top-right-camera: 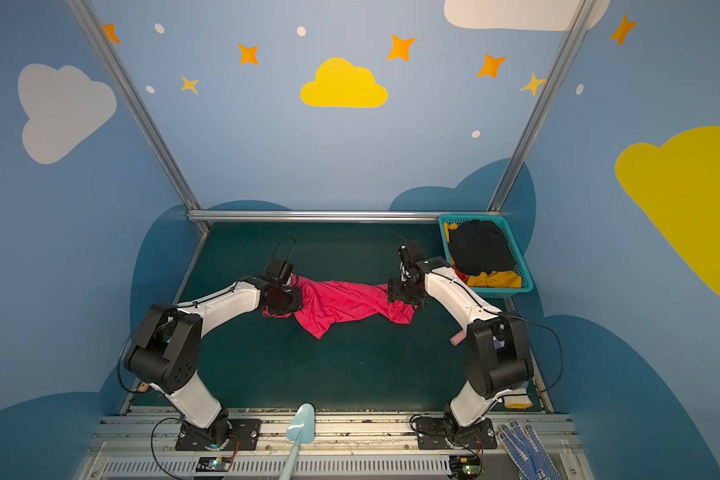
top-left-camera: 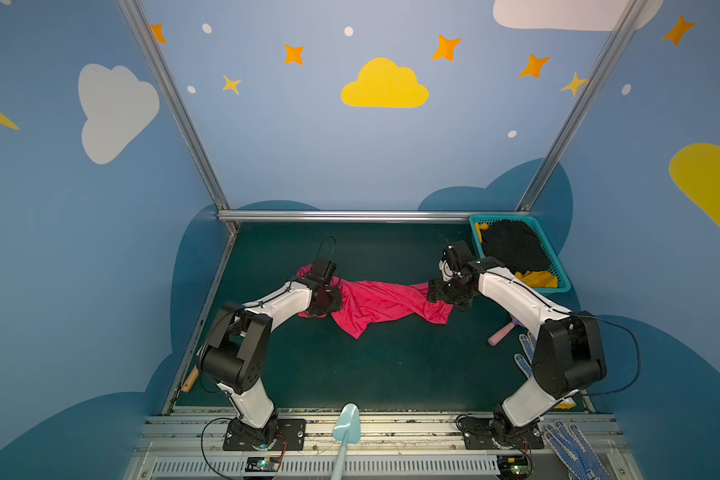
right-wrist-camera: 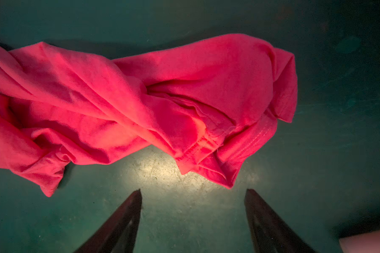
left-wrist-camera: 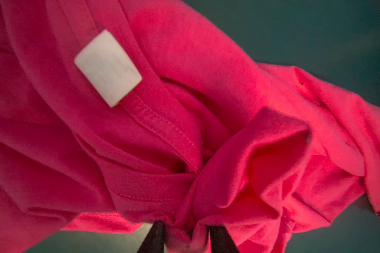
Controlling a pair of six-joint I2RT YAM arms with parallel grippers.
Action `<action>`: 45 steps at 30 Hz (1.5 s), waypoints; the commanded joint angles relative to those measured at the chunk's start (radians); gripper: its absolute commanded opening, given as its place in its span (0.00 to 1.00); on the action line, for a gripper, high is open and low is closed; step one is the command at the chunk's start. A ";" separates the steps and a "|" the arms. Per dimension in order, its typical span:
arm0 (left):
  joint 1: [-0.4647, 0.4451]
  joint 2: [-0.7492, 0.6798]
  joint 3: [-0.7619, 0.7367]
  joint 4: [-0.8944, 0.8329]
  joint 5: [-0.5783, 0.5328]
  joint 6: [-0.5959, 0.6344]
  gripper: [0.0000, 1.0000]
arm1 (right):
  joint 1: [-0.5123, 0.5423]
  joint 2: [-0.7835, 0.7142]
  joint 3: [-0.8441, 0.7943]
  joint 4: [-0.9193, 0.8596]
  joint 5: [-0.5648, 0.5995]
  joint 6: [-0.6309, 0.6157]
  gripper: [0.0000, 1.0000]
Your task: Fold and stack the t-shirts
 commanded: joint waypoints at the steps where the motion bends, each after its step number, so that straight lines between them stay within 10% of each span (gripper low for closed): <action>1: 0.006 0.005 -0.006 0.013 0.005 -0.009 0.31 | -0.003 -0.032 -0.006 -0.016 0.004 0.014 0.76; 45: 0.006 -0.095 -0.038 0.010 0.020 0.007 0.30 | -0.001 -0.026 0.000 -0.020 -0.005 0.014 0.76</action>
